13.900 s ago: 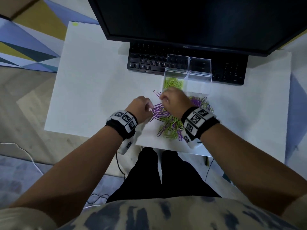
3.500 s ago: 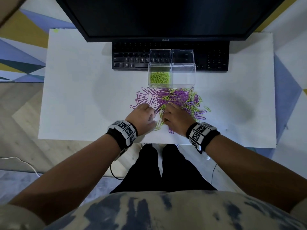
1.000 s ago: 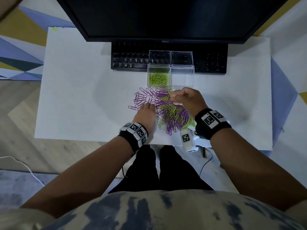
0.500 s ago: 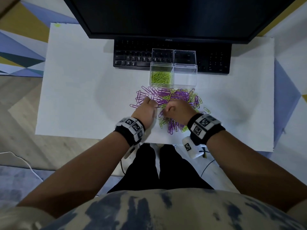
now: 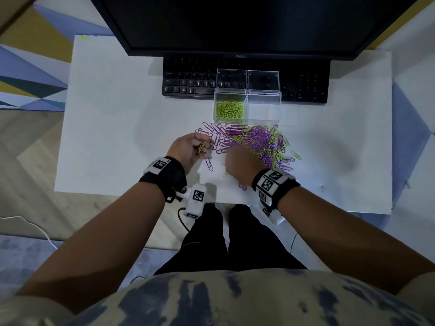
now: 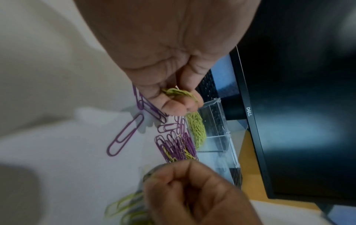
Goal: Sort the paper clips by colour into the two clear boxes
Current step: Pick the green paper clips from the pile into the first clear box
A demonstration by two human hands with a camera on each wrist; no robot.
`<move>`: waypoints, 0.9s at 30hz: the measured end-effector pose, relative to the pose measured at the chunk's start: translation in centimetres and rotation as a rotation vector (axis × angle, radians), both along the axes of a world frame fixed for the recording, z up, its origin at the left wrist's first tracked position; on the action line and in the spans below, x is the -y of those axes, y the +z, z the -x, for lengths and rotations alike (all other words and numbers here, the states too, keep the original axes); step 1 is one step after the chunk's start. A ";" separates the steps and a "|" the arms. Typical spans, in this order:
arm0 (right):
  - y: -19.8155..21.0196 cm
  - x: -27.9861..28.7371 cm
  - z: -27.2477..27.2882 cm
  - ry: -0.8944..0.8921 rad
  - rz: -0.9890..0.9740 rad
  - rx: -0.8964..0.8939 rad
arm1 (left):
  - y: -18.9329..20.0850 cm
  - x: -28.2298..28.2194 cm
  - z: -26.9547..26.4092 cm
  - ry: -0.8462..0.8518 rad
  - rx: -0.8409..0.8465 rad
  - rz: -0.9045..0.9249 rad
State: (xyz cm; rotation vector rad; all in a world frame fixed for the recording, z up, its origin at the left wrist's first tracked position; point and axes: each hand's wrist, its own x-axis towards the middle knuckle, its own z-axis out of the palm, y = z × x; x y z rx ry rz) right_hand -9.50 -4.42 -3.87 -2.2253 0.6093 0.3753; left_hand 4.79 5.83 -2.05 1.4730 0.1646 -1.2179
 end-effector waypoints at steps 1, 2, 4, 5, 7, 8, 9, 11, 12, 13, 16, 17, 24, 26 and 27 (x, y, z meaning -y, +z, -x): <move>0.2 0.4 0.0 -0.074 -0.050 0.041 | 0.1 0.1 0.2 -0.013 -0.009 -0.018; 0.5 0.9 0.0 -0.165 -0.098 0.073 | 0.4 0.2 0.6 -0.041 -0.006 -0.039; 1.3 2.3 0.3 -0.350 -0.199 0.061 | 0.9 0.2 1.4 -0.201 0.096 -0.123; 1.8 3.0 0.5 -0.432 -0.258 0.039 | 1.0 0.1 1.9 -0.350 0.220 -0.189; 2.5 4.3 1.0 -0.599 -0.439 0.047 | 0.7 -0.3 3.1 -0.736 0.560 -0.313; 2.7 4.7 1.3 -0.678 -0.539 0.073 | 0.3 -0.4 3.8 -0.929 0.726 -0.355; 2.8 5.1 1.6 -0.735 -0.622 0.104 | -0.1 -0.5 4.4 -1.070 0.851 -0.394; 2.8 5.6 2.1 -0.800 -0.740 0.142 | -0.9 -0.6 5.5 -1.185 0.972 -0.430; 2.7 5.7 2.3 -0.820 -0.779 0.147 | -1.1 -0.6 6.1 -1.205 0.998 -0.432; 2.5 5.8 2.4 -0.833 -0.804 0.141 | -1.4 -0.6 6.5 -1.216 1.021 -0.433; 2.2 5.7 2.9 -0.802 -0.777 0.084 | -1.5 -0.4 7.6 -1.220 1.117 -0.435; 2.2 5.7 3.0 -0.780 -0.751 0.067 | -1.5 -0.3 7.7 -1.220 1.137 -0.431; 2.2 4.5 3.1 -0.504 -0.280 -0.051 | -1.7 0.3 7.5 -1.188 1.143 -0.416; 2.0 3.8 2.9 -0.388 -0.033 -0.094 | -1.8 0.3 7.3 -1.181 1.153 -0.419; 1.9 3.4 2.8 -0.350 0.044 -0.111 | -1.8 0.3 7.2 -1.191 1.176 -0.424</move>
